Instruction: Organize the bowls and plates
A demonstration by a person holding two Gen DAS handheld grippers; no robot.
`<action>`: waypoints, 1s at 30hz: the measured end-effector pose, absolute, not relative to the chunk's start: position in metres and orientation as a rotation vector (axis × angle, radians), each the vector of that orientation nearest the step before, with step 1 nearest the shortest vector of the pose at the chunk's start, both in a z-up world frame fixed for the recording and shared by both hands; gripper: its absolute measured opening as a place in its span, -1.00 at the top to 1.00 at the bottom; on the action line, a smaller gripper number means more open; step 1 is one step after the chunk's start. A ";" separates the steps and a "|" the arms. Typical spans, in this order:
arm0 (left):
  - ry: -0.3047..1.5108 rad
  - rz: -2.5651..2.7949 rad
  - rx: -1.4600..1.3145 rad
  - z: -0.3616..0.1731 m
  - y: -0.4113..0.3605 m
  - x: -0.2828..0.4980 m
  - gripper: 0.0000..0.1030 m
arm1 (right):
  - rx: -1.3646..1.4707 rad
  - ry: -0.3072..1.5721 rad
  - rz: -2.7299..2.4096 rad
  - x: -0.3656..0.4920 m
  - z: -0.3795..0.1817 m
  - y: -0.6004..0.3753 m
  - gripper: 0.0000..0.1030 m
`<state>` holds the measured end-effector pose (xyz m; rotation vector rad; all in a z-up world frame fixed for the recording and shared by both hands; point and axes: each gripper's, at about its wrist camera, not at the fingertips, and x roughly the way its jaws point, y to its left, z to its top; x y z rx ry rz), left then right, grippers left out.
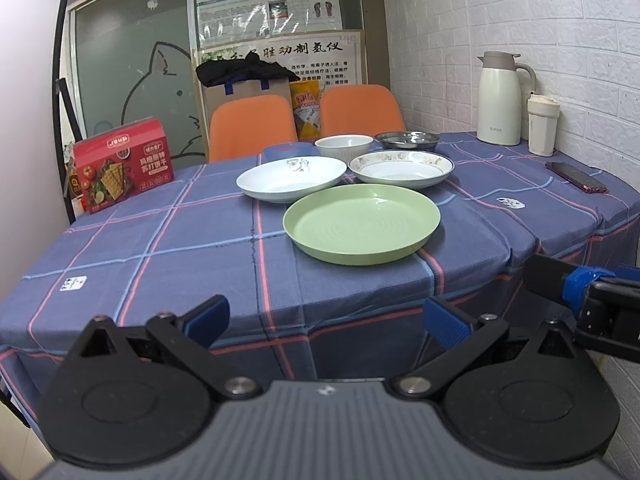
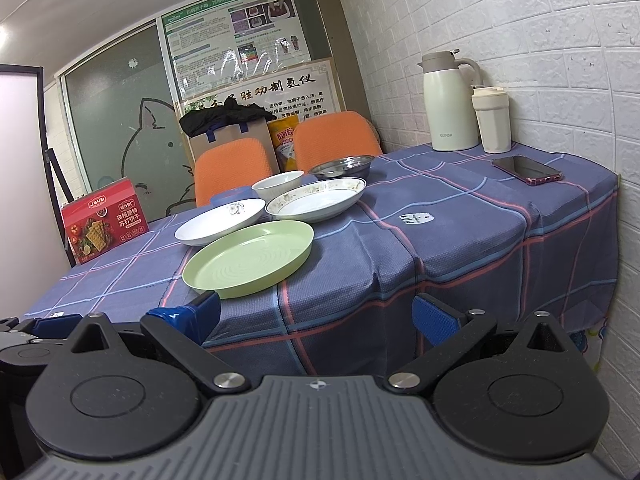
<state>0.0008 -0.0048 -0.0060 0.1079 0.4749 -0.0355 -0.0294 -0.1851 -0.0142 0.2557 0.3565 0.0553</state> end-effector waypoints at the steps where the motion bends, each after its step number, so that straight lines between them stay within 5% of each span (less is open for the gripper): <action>1: 0.476 -0.035 0.107 -0.006 -0.005 0.001 -0.99 | 0.256 0.356 0.055 -0.029 -0.014 -0.185 -0.75; 16: 0.499 -0.035 0.109 -0.008 -0.003 0.012 -0.99 | 0.258 0.349 0.052 -0.027 -0.014 -0.189 -0.75; 30: 0.693 0.069 -0.100 -0.010 0.070 0.148 -0.99 | 0.238 0.505 0.067 0.053 -0.027 -0.204 -0.74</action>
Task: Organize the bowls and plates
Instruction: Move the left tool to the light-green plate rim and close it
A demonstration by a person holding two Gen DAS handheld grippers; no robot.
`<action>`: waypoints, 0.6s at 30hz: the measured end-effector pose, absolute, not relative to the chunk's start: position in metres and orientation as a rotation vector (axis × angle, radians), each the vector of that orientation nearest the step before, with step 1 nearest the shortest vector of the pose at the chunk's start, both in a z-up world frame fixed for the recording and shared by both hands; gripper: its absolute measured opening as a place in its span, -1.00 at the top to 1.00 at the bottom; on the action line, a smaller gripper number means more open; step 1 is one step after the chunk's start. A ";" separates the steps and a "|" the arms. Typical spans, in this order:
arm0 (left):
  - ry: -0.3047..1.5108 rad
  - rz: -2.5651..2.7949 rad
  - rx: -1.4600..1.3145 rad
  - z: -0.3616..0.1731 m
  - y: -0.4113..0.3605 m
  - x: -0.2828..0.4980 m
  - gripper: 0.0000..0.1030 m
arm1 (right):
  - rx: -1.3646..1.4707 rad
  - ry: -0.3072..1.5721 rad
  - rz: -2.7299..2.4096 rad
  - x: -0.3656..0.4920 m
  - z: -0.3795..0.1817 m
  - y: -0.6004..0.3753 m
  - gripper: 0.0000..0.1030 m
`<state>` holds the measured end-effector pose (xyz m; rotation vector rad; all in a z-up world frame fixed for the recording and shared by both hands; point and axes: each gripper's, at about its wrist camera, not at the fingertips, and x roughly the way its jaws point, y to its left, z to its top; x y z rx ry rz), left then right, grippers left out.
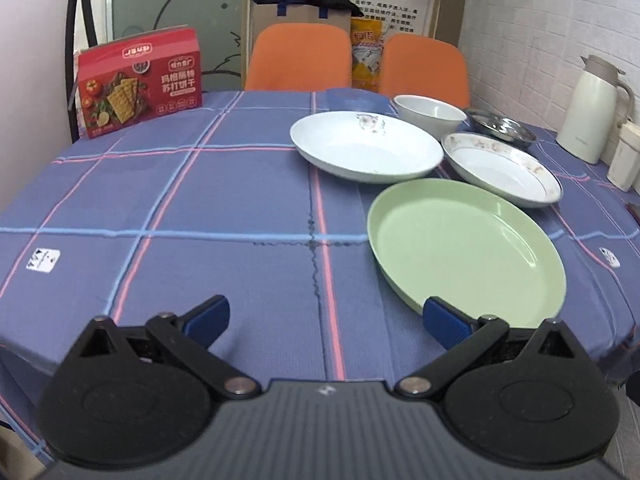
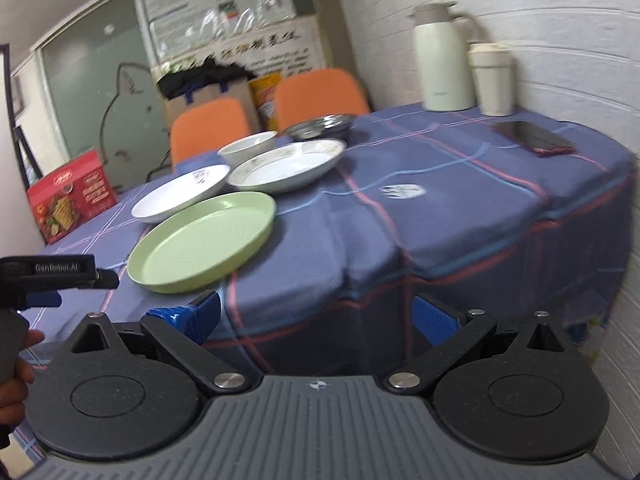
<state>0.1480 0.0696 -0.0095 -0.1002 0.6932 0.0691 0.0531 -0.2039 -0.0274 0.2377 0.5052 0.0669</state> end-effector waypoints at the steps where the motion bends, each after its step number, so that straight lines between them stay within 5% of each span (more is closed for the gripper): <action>1: 0.697 0.068 -0.107 -0.008 0.072 0.157 -0.99 | 0.219 0.508 0.090 0.066 -0.024 -0.198 -0.74; 9: 0.823 0.001 -0.115 -0.023 0.074 0.223 -0.99 | 0.048 0.602 0.175 0.165 -0.019 -0.166 -0.74; 18: 0.821 -0.099 -0.029 -0.025 0.064 0.237 -0.95 | -0.036 0.622 0.252 0.181 -0.037 -0.155 -0.77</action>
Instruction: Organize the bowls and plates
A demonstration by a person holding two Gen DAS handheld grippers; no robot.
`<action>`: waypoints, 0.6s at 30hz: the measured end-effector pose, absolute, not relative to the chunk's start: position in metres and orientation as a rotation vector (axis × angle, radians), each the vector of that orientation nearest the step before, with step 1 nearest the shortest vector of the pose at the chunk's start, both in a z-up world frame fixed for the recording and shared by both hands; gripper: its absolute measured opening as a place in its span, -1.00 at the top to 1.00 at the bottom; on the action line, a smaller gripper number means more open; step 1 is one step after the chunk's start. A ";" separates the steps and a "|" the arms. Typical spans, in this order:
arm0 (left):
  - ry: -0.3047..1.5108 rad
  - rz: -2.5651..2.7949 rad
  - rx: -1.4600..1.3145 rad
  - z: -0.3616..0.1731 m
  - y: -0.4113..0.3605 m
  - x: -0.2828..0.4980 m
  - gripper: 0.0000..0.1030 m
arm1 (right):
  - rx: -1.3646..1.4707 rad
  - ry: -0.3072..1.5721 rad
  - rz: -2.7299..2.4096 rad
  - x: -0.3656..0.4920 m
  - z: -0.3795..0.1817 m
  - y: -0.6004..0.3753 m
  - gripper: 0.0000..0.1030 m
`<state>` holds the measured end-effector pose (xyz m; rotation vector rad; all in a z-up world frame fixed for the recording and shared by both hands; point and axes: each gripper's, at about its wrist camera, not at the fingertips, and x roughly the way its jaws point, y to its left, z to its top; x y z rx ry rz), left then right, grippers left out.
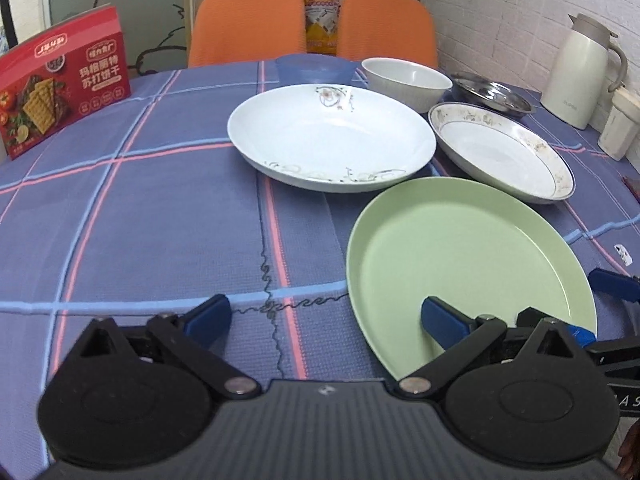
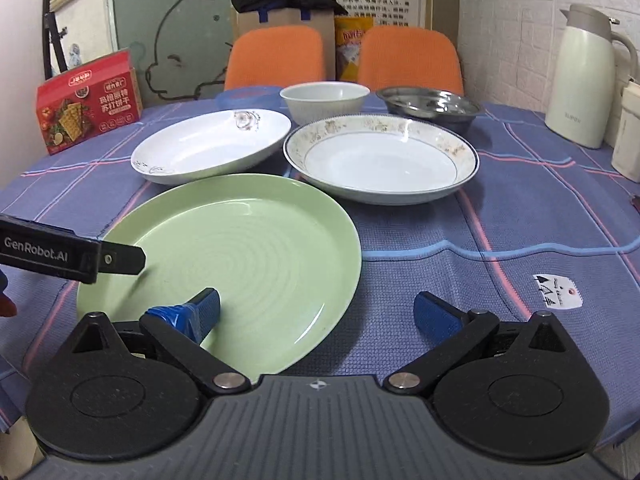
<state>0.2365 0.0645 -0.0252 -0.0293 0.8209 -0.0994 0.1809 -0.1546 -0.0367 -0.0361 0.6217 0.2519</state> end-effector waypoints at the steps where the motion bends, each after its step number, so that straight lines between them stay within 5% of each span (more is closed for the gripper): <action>1: 0.821 -0.118 -0.019 -0.025 0.063 0.236 -0.91 | -0.039 0.602 0.256 0.178 -0.039 -0.156 -0.77; 6: 0.809 -0.177 0.009 -0.024 0.054 0.237 -0.65 | -0.053 0.638 0.260 0.185 -0.032 -0.152 -0.77; 13: 0.814 -0.211 -0.002 -0.019 0.048 0.238 -0.02 | -0.100 0.635 0.409 0.195 -0.031 -0.137 -0.72; 18: 0.834 -0.219 -0.026 -0.016 0.042 0.236 0.12 | -0.092 0.621 0.380 0.186 -0.031 -0.128 -0.71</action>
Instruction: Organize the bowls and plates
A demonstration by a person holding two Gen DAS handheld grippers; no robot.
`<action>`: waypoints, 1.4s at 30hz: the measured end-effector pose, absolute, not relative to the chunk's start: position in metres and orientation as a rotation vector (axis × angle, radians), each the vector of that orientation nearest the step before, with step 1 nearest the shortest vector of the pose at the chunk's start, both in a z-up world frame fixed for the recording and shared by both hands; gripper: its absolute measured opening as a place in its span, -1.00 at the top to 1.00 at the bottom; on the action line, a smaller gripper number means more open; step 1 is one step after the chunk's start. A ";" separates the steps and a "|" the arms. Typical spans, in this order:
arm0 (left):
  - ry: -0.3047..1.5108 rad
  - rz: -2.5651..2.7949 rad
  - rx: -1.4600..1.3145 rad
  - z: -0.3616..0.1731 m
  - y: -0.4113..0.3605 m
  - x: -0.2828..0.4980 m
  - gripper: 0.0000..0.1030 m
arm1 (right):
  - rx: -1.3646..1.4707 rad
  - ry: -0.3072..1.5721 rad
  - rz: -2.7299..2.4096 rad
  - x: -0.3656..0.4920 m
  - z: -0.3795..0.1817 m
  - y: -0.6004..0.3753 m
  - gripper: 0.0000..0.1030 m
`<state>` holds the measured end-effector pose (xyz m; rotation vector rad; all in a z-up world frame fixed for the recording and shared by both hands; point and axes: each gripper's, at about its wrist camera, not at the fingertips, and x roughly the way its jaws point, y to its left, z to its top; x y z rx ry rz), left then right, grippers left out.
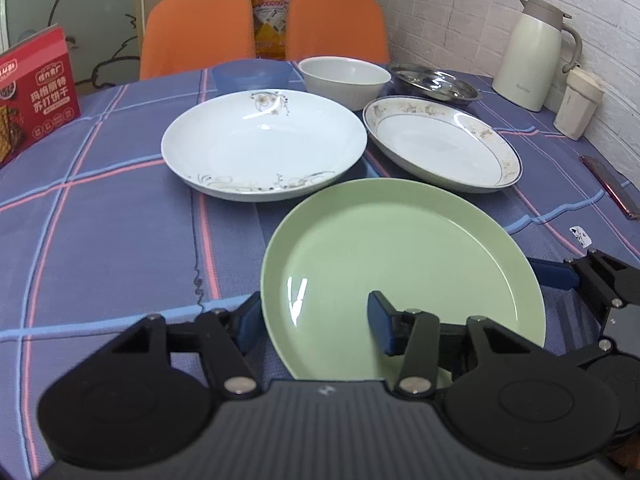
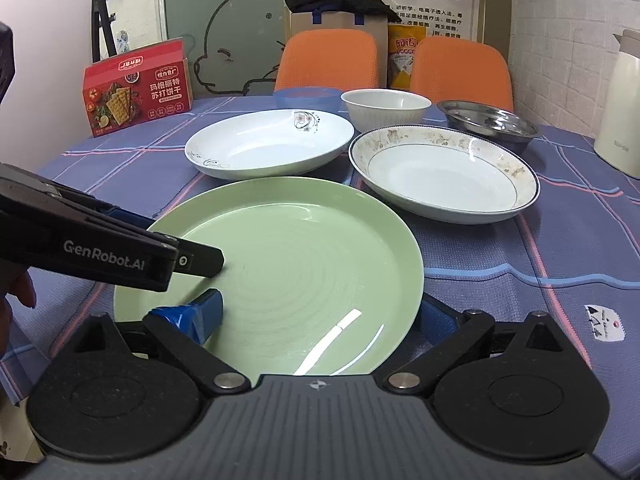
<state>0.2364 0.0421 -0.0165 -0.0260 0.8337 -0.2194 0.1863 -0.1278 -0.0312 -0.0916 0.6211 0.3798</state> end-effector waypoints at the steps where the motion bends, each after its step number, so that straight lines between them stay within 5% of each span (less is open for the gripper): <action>1: 0.844 -0.223 -0.042 -0.015 0.044 0.236 0.24 | -0.087 0.623 0.380 0.183 -0.030 -0.127 -0.71; 20: 0.842 -0.047 -0.087 -0.007 0.137 0.214 0.22 | -0.095 0.608 0.523 0.192 -0.030 -0.034 -0.75; 23: 0.850 -0.085 -0.106 -0.013 0.142 0.214 -0.07 | -0.122 0.621 0.551 0.187 -0.033 -0.037 -0.74; 31: 0.686 -0.066 -0.172 0.024 0.170 0.241 -0.41 | -0.001 0.543 0.490 0.235 0.003 -0.069 -0.72; 42: 0.708 -0.016 -0.196 0.014 0.192 0.313 -0.43 | 0.093 0.727 0.509 0.316 -0.016 -0.058 -0.76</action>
